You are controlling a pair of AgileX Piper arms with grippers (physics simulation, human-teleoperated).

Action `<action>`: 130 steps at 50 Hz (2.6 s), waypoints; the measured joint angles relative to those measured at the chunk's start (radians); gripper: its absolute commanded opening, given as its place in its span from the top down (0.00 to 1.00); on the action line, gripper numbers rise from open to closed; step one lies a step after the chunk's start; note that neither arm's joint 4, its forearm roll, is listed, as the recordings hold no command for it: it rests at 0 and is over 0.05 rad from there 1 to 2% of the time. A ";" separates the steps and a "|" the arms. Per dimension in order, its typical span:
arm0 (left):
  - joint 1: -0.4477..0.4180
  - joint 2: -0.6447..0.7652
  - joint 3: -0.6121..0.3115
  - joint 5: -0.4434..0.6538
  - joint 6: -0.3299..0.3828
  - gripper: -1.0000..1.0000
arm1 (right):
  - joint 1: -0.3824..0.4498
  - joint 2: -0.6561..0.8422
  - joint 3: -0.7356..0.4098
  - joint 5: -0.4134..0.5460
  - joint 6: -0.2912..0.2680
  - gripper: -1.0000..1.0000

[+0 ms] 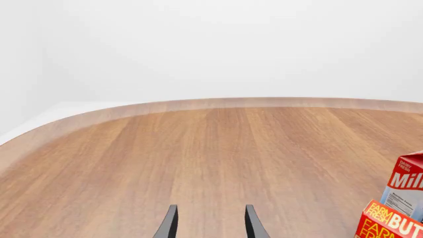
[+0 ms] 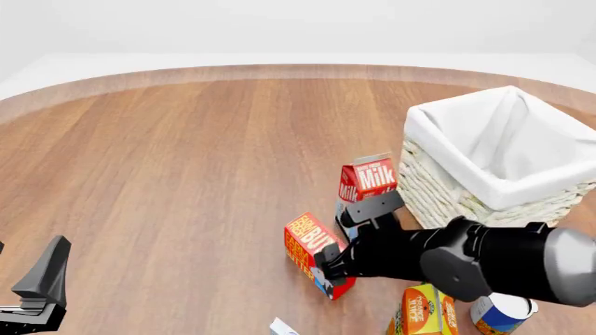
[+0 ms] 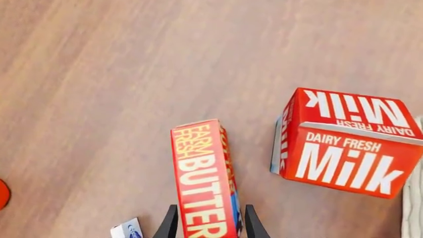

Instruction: Pick up the cream cheese box and the butter, and put them in the basket.

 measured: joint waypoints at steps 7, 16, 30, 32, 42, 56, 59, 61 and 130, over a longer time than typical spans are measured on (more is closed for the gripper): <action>0.000 0.000 0.000 0.000 0.000 0.00 | 0.005 0.006 0.005 -0.007 0.004 0.00; 0.000 0.000 0.000 0.000 0.000 0.00 | 0.009 0.013 0.014 -0.019 0.009 0.00; 0.000 0.000 0.000 0.000 0.000 0.00 | 0.018 0.038 0.029 -0.047 0.022 0.00; 0.000 0.000 0.000 0.000 0.000 0.00 | 0.019 0.043 0.031 -0.053 0.024 0.00; 0.000 0.000 0.000 0.000 0.000 0.00 | 0.020 0.062 0.035 -0.070 0.030 0.00; 0.000 0.000 0.000 0.000 0.000 0.00 | 0.019 0.085 0.033 -0.088 0.023 1.00; 0.000 0.000 0.000 0.000 0.000 0.00 | 0.019 0.084 0.034 -0.088 0.018 1.00; 0.000 0.000 0.000 0.000 0.000 0.00 | 0.020 0.083 0.033 -0.087 0.014 1.00; 0.000 0.000 0.000 0.000 0.000 0.00 | -0.063 -0.429 -0.304 0.388 -0.164 1.00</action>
